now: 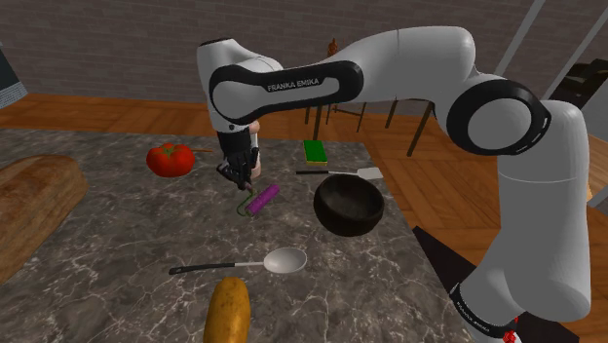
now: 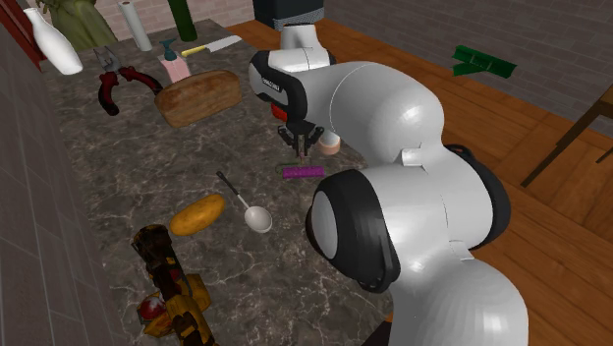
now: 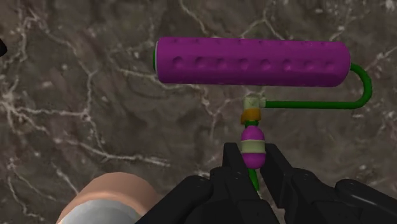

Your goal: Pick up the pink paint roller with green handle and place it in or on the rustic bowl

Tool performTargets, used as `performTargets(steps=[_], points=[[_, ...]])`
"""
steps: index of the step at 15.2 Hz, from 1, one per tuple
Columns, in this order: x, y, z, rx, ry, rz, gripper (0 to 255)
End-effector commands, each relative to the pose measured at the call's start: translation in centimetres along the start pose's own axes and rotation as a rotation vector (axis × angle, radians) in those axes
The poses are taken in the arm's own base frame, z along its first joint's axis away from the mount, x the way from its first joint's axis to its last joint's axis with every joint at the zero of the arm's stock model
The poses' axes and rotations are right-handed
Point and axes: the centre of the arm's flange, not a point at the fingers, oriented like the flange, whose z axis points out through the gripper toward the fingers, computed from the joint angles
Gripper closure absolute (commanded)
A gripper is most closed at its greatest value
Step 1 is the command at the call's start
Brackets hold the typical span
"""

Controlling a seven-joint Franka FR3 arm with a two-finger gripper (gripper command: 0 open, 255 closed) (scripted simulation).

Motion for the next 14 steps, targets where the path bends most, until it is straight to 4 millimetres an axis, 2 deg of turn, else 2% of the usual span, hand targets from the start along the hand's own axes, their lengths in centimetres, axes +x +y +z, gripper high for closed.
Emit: performTargets(steps=[1,14], points=[[-0.3,0.0,-1.1,0.000,0.000,0.000,255],[-1.3,0.0,-7.9,0.000,0.000,0.000,255]])
